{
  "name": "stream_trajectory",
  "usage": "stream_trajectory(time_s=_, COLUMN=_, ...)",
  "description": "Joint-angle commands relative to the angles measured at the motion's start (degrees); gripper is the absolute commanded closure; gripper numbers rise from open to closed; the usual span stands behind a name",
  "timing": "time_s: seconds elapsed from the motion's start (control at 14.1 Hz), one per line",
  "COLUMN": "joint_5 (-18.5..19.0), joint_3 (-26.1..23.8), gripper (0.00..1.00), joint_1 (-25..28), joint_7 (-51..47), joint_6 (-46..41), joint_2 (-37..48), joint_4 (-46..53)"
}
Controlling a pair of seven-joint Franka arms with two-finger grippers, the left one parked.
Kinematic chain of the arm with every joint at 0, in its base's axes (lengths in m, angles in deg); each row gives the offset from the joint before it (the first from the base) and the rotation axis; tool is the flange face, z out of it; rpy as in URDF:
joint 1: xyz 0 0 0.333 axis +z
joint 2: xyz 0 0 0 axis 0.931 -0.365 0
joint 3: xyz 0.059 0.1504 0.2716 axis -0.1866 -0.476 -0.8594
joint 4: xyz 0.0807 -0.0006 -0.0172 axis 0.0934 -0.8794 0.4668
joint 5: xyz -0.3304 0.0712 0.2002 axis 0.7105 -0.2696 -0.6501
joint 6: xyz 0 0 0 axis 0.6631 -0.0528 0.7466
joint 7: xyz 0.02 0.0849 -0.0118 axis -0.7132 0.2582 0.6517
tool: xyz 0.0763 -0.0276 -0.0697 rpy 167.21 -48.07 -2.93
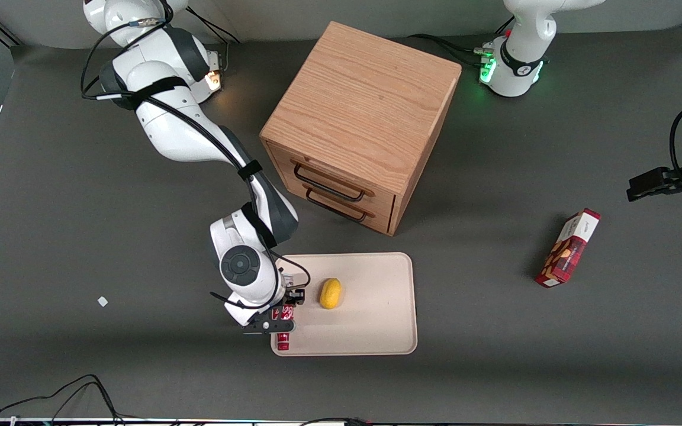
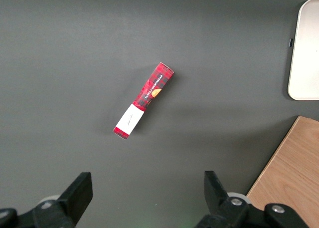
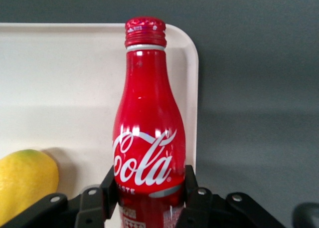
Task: Place coke bottle on tray
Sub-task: 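Lower the bottle upright onto the tray and open the right gripper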
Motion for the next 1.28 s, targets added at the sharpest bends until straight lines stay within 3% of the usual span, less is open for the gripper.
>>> stream_trajectory(time_s=0.0, joint_5=0.59, joint_3=0.45, gripper=0.80, joint_1=0.44, joint_7=0.51, joint_6=0.08, joint_2=-1.20, joint_4=2.54)
stream_trajectory(time_s=0.21, joint_5=0.59, joint_3=0.45, gripper=0.56, joint_1=0.44, joint_7=0.16, joint_6=1.22, joint_2=-1.29, joint_4=2.28)
stream_trajectory(time_s=0.36, joint_5=0.68, joint_3=0.53, gripper=0.03, joint_1=0.52, joint_7=-0.28, joint_6=1.40, joint_2=-1.64, joint_4=2.28)
stream_trajectory(time_s=0.43, joint_5=0.68, joint_3=0.45, gripper=0.00, joint_1=0.52, joint_7=-0.46, joint_6=1.75, joint_2=-1.64, joint_4=2.19)
stream_trajectory(time_s=1.21, joint_5=0.68, joint_3=0.53, gripper=0.00, joint_1=0.52, joint_7=-0.63, joint_6=1.67, joint_2=-1.20, joint_4=2.11)
